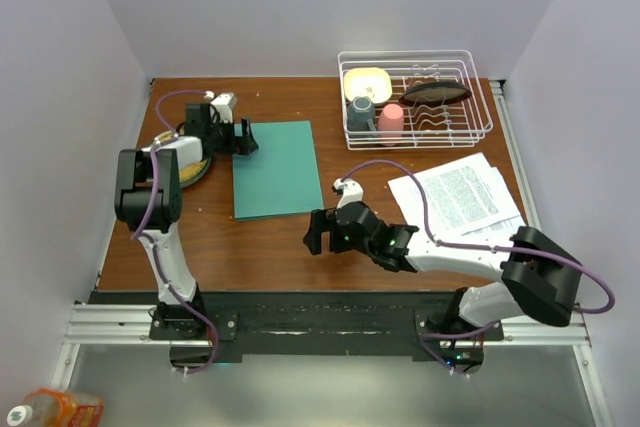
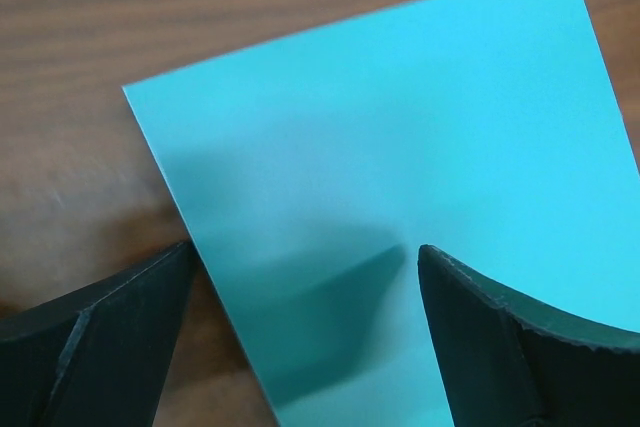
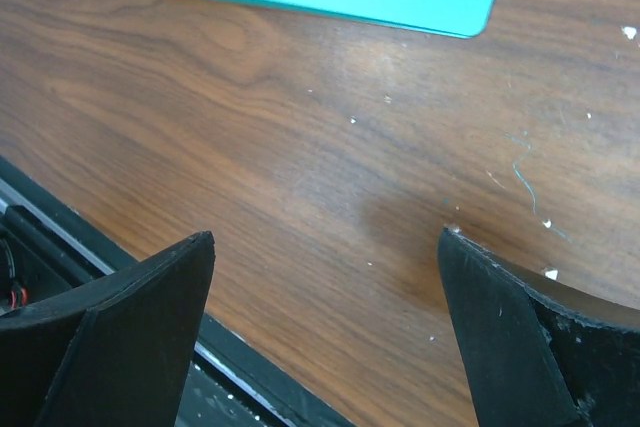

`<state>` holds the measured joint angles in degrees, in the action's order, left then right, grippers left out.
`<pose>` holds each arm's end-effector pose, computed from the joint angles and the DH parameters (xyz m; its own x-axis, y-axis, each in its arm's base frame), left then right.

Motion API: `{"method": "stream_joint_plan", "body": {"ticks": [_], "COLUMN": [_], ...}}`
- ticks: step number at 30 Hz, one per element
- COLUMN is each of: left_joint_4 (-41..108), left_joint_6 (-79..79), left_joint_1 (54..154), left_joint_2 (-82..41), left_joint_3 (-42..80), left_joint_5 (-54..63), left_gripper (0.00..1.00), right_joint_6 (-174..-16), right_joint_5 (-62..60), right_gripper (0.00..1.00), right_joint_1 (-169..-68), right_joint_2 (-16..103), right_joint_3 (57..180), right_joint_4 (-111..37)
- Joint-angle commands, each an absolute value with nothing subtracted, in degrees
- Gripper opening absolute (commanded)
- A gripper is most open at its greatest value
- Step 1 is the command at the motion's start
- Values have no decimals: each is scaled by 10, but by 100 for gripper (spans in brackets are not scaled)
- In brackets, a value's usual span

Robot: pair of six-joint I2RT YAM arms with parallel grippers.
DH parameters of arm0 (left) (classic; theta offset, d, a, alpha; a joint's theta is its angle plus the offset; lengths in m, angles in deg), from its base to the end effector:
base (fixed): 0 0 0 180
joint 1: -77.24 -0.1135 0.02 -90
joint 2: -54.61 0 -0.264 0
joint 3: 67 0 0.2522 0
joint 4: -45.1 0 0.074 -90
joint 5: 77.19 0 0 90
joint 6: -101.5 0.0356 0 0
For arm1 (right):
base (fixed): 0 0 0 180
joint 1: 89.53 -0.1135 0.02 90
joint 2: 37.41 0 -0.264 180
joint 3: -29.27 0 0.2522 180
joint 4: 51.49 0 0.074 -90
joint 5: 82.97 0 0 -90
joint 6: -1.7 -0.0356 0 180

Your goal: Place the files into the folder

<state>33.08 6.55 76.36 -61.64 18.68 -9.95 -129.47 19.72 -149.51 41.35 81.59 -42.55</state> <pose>0.4327 -0.0071 0.1497 -0.6975 -0.0903 -0.7109 0.2112 0.9220 -0.3244 0.1484 0.2411 0.1972 -0.7151 0.0460 -0.6975 -0.3777 0.8142 0.4410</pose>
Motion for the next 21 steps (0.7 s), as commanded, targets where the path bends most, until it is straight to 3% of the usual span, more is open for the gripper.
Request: {"method": "stream_joint_plan", "body": {"ticks": [1,13,17,21], "left_joint_4": [320,197,191,188], "left_joint_6": [61,71,71,68], "left_joint_1": [768,784,779,778], "left_joint_2": [-541,-408,-428,-535], "left_joint_3": [118,19,151,307], "left_joint_5": [-125,-247,-222,-158], "left_gripper": [98,100,100,100], "right_joint_6": [-1350,-1423,-1424,-1431], "right_joint_5": [221,191,179,170], "right_gripper": [96,95,95,95], "right_joint_1": [-1498,-1497,-1497,-1497], "right_joint_2": [422,447,476,500], "right_joint_3": [798,779,799,815], "right_joint_4": [-459,-483,-495,-513]}}
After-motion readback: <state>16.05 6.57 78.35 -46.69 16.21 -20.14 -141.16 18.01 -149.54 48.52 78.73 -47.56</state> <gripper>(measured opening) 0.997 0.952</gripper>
